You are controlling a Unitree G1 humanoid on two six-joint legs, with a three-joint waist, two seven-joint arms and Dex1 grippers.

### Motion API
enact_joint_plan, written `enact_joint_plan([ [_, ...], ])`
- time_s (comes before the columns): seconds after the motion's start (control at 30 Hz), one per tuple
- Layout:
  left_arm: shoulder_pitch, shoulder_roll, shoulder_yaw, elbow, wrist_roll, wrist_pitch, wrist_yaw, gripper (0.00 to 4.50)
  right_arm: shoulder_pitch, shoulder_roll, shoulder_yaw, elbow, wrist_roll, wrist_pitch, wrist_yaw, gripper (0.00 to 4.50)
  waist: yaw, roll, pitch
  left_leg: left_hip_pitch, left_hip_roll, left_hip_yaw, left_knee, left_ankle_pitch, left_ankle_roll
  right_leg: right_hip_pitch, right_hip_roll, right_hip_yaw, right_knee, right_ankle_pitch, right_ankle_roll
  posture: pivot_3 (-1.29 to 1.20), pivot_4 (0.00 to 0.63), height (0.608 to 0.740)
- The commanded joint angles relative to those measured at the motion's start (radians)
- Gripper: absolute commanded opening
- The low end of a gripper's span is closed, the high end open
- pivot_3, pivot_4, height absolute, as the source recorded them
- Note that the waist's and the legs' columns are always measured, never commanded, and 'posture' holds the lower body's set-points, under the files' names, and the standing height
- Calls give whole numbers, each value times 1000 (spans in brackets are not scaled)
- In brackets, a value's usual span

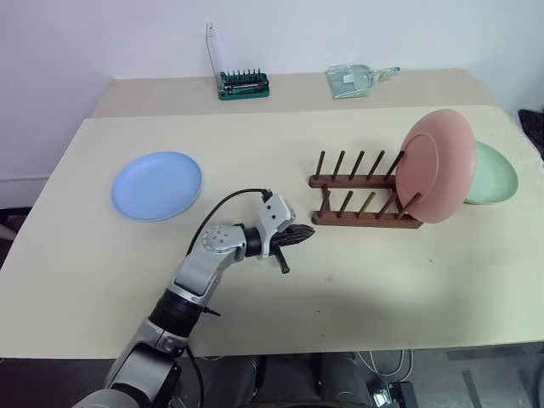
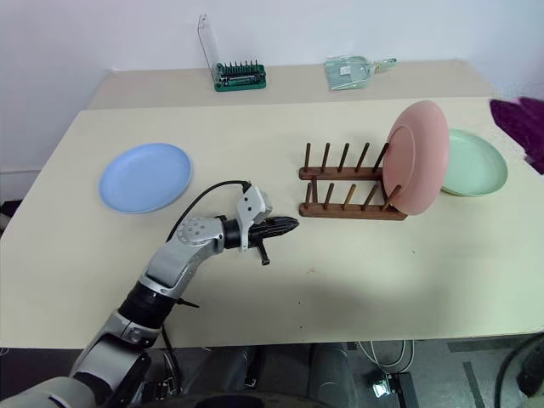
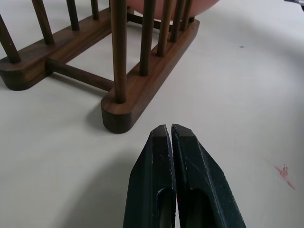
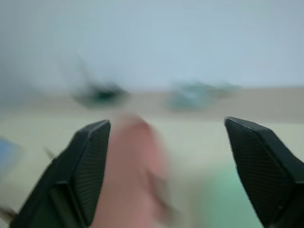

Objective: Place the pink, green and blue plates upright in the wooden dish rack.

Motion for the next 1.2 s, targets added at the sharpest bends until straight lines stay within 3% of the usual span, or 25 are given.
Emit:
enact_joint_plan([
  [0.03, -3, -2, 10, -37, -15, -3, -6, 81, 46, -6, 136, 22, -197, -171, 8, 3872, -8, 2, 0, 2, 0, 4, 0, 0, 0, 0, 0, 2, 0, 0, 1, 0, 150, 740],
  [0.1, -12, -9, 10, -35, -18, 1, -7, 81, 50, -35, 325, 107, -448, -415, -29, 3872, -14, 4, 0, 3, 0, 9, 0, 0, 0, 0, 0, 7, 1, 1, 3, 0, 150, 740],
  [0.2, -15, -12, 12, -44, -25, 13, -10, 81, -17, -28, 475, 255, -646, -636, -75, 3872, -26, 4, 0, 5, 0, 12, 1, 0, 0, 0, 0, 10, 2, 3, 4, 0, 150, 740],
  [0.53, 13, 8, 15, -104, -49, 47, -16, 81, -443, 93, 743, 862, -964, -918, -271, 3872, -34, 6, 0, 5, 5, 15, 1, 1, 0, -1, 5, 13, 0, 7, 0, 0, 150, 740],
  [0.67, 18, 4, 14, -115, -52, 54, -8, 81, -509, 121, 771, 985, -990, -952, -273, 2103, -25, 6, 0, 4, 7, 15, 0, 1, -1, -1, 7, 12, -1, 7, 0, 0, 150, 740],
  [0.8, 24, 5, 13, -123, -52, 58, 0, 81, -533, 127, 782, 1038, -1002, -969, -283, 22, -28, 6, 0, 3, 7, 15, 0, 1, 0, -1, 7, 12, -3, 7, 0, 0, 150, 740],
  [1.03, 34, 12, 15, -129, -53, 58, 5, 81, -456, 65, 715, 969, -948, -1020, -323, 22, -26, 6, 0, 4, 9, 15, 0, 1, -1, -1, 8, 13, -2, 8, -1, 0, 150, 740],
  [1.2, 38, 12, 11, -130, -52, 57, 3, 81, -275, -29, 565, 702, -828, -1006, -296, 22, -27, 6, 0, 3, 8, 15, 0, 1, -1, -2, 8, 13, -3, 8, -1, 0, 150, 740],
])
